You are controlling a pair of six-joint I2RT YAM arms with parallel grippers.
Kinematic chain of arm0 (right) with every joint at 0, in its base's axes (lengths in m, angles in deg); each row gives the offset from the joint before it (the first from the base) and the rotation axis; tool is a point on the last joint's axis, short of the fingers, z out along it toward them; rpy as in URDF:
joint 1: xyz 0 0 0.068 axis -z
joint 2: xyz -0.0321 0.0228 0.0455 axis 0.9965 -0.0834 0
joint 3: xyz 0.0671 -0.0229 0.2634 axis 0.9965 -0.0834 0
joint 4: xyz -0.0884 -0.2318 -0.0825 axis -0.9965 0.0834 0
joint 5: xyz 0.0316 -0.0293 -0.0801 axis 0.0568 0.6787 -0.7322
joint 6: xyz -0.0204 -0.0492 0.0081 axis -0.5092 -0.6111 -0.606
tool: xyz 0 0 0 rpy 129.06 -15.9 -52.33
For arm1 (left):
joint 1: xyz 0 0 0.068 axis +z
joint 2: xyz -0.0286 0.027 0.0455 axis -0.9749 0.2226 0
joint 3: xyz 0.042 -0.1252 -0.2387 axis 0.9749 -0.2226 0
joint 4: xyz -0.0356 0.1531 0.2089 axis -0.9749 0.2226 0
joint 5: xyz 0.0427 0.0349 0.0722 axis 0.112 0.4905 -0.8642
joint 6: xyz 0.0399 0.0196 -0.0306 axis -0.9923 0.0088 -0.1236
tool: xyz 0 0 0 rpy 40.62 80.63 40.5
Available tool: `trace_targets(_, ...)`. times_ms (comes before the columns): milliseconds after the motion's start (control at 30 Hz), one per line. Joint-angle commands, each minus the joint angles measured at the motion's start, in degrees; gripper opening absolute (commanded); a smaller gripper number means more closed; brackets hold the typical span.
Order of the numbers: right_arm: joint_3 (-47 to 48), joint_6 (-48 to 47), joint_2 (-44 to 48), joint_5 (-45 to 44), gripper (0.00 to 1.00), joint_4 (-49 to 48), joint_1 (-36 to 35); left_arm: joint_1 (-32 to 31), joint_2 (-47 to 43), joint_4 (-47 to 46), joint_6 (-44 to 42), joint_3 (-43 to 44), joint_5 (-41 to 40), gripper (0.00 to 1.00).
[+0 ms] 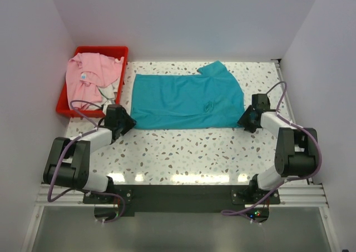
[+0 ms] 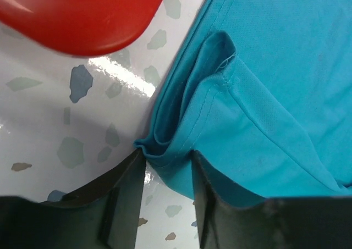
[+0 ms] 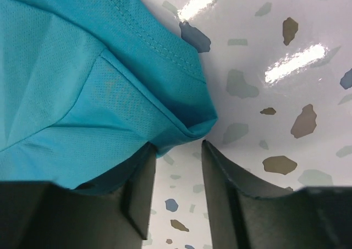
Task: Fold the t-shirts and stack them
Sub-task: Fold the tshirt
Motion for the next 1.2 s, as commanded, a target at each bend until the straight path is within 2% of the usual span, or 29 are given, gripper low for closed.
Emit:
trace_targets(0, 0.3, 0.6, -0.7, -0.2, 0.40, -2.3, 0.4, 0.3, 3.1, -0.4, 0.3, 0.9, -1.3, 0.40)
trace_targets(33, 0.4, 0.6, -0.6, -0.2, 0.36, -2.1, 0.4, 0.3, 3.5, -0.2, 0.3, 1.1, -1.5, 0.31)
trace_targets(67, 0.5, 0.4, 0.0, -0.1, 0.27, -1.9, 0.5, 0.3, 3.6, 0.2, 0.3, 1.1, -1.6, 0.27)
trace_targets(233, 1.2, -0.1, 2.1, 0.0, 0.03, 0.8, 1.4, 0.2, 2.1, 2.4, 0.0, 1.8, -2.1, 0.00)
trace_targets(267, 1.5, -0.1, 2.6, 0.3, 0.00, 1.5, 1.8, 0.2, 0.7, 4.0, 0.0, 1.8, -2.1, 0.00)
trace_targets(400, 0.6, -0.6, 6.5, 1.8, 0.00, 4.6, 3.3, 0.2, -4.8, 10.6, 1.5, 1.1, -4.3, 0.00)
trace_targets(900, -9.4, 0.5, 35.1, 2.9, 0.00, 22.2, 7.8, -1.5, -34.4, 27.3, 9.9, -12.2, -5.7, 0.00)
trace_targets(933, -10.6, 1.0, 36.8, 2.9, 0.00, 22.7, 7.8, -1.5, -37.3, 28.4, 10.0, -12.8, -5.1, 0.03)
trace_targets(1000, -11.3, 1.5, 40.6, 4.6, 0.10, 24.9, 7.8, -1.5, -40.4, 29.6, 9.9, -14.1, -4.4, 0.16)
trace_targets(1033, -11.8, 1.9, 41.7, 5.8, 0.26, 24.6, 7.8, -1.5, -41.9, 30.9, 9.8, -14.2, -3.8, 0.32)
trace_targets(1100, -11.1, 2.0, 43.5, 6.2, 0.48, 25.6, 7.8, -1.5, -46.4, 31.9, 9.2, -13.8, -3.4, 0.48)
trace_targets(1133, -10.6, 1.0, 43.6, 5.7, 0.65, 25.4, 7.7, -1.5, -47.6, 32.5, 9.0, -13.3, -3.4, 0.59)
trace_targets(1167, -9.1, -0.1, 43.6, 4.5, 0.69, 25.3, 7.8, -1.5, -49.1, 32.7, 8.6, -12.5, -3.6, 0.62)
